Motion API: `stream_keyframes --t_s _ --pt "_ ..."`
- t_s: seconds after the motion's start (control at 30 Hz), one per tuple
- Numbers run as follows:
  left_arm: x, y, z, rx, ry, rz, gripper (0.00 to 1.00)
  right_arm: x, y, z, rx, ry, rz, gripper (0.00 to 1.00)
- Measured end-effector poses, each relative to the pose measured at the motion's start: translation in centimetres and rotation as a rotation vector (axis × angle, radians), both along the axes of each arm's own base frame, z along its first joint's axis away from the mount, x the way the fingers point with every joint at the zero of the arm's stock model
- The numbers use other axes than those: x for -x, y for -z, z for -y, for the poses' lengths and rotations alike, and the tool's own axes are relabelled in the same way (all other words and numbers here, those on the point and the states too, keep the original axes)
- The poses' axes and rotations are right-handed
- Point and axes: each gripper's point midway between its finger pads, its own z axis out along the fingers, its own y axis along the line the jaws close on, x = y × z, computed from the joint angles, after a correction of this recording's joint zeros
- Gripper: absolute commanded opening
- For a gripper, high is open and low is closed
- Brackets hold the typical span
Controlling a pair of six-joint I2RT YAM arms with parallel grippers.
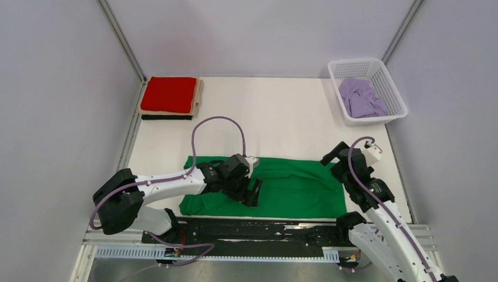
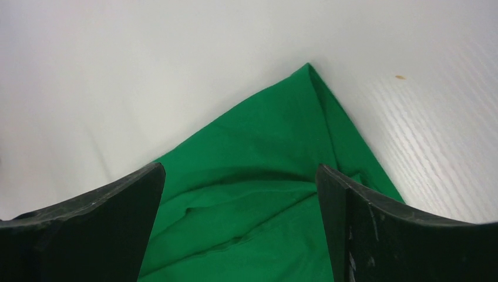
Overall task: Fold and stack the t-shirts
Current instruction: Fold the other side of the tshirt into a rectangle, then rotate the tshirt 80 degrees
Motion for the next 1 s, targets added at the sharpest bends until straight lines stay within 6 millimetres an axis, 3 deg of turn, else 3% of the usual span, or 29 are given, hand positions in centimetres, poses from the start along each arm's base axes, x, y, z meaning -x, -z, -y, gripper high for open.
stream_keyframes --t_s 0.13,0.27,0.37,0.43,0.6,0.67,0.8,1.0 --pt "0.6 -1.2 -0.2 0.038 0.015 0.001 1.0 -1.0 -0.1 -2.5 -0.035 -0.137 0.007 1.0" --pt "0.7 -5.2 0.0 0.161 0.024 0.074 1.0 -2.3 -0.2 -6.9 -0.129 -0.35 0.023 1.0" --pt "-0.3 -7.6 -0.8 0.201 -0.036 0.156 1.0 -3.0 0.6 -10.1 -0.202 -0.5 -0.006 1.0" --pt "-1.4 -8.0 -1.8 0.186 -0.114 0.185 1.0 -3.2 1.8 -11.8 -0.236 -0.582 -0.055 1.0" --pt "-5.5 -5.8 -5.1 0.134 -0.393 0.148 1.0 -3.3 5.1 -14.6 -0.286 -0.706 -0.197 1.0" --pt "-6.6 -3.3 -7.1 0.11 -0.523 0.093 1.0 -3.2 5.8 -15.6 -0.292 -0.741 -0.231 1.0" --pt "-7.0 1.2 -10.5 0.032 -0.71 -0.016 1.0 -1.7 6.9 -16.9 -0.281 -0.803 -0.283 1.0" --pt "-10.0 1.0 -11.4 0.096 -0.863 -0.045 1.0 0.5 8.5 -16.7 -0.258 -0.829 -0.349 1.0"
